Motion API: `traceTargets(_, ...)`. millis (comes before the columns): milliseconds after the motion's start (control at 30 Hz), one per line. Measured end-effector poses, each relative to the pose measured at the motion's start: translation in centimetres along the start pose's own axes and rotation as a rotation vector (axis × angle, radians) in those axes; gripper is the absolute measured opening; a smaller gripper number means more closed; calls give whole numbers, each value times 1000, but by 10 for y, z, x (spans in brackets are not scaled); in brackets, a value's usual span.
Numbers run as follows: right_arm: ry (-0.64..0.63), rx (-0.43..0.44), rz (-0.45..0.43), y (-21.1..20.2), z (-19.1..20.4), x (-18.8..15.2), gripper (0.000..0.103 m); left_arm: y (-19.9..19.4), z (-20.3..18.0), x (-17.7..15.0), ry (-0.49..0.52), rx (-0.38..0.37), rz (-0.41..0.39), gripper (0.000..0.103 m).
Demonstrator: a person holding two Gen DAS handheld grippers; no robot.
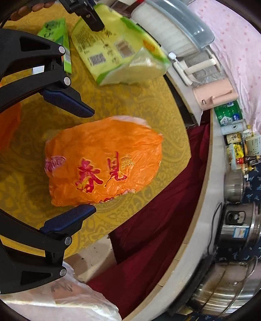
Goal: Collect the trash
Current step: 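Grasp the orange snack bag with the right gripper while the left gripper grasps the yellow-green bread bag, then lift and carry the orange bag and bread bag over the white bin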
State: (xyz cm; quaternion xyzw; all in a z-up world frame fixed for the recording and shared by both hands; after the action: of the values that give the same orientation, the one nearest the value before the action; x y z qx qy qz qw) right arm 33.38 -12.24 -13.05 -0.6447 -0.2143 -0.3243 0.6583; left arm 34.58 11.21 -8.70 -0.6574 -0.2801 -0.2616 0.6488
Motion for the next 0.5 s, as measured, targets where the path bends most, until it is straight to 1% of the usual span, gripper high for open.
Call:
traceTargets(67,21,11,22,8,-4,-4,86,6,-3,0,-3,-19,4,85)
traceTargets(133,11,3,3,9,-3,-4,84,13,-6,-1,-4,-43,23,68)
traceTargets(233,-12,1,-6,9,0,-3,73,19,-11,-4,-9,-67,52,48)
traceTargets(267,-11,12,-5,8,0,-3,66,19,-11,-4,-7,-67,50,43)
traceTargets(300,-4,21,-7,7,-1,-3,63,17,-12,-4,-5,-68,48,36)
traceTargets(367,23,51,-5,4,-3,-1,51,14,-12,-2,-10,-76,45,30)
traceTargets(400,33,60,-7,2,-4,-1,50,10,-13,0,-13,-80,39,27)
traceTargets(500,46,88,-17,-5,-5,2,40,1,-14,4,-7,-78,19,19)
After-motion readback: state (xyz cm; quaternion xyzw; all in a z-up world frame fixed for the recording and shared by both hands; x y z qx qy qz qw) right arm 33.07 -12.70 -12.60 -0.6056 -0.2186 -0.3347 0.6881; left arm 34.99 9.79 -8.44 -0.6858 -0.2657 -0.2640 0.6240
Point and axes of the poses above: each gripper's, at about its wrist camera, not at the fingertips, and y roughly the way its jaws point, z to its left, x to its top, the point moved 3 cm from there along y, roughly the way its jaws point, and after that the axes turned 8 degrees about -z, right-handed, at the moved point
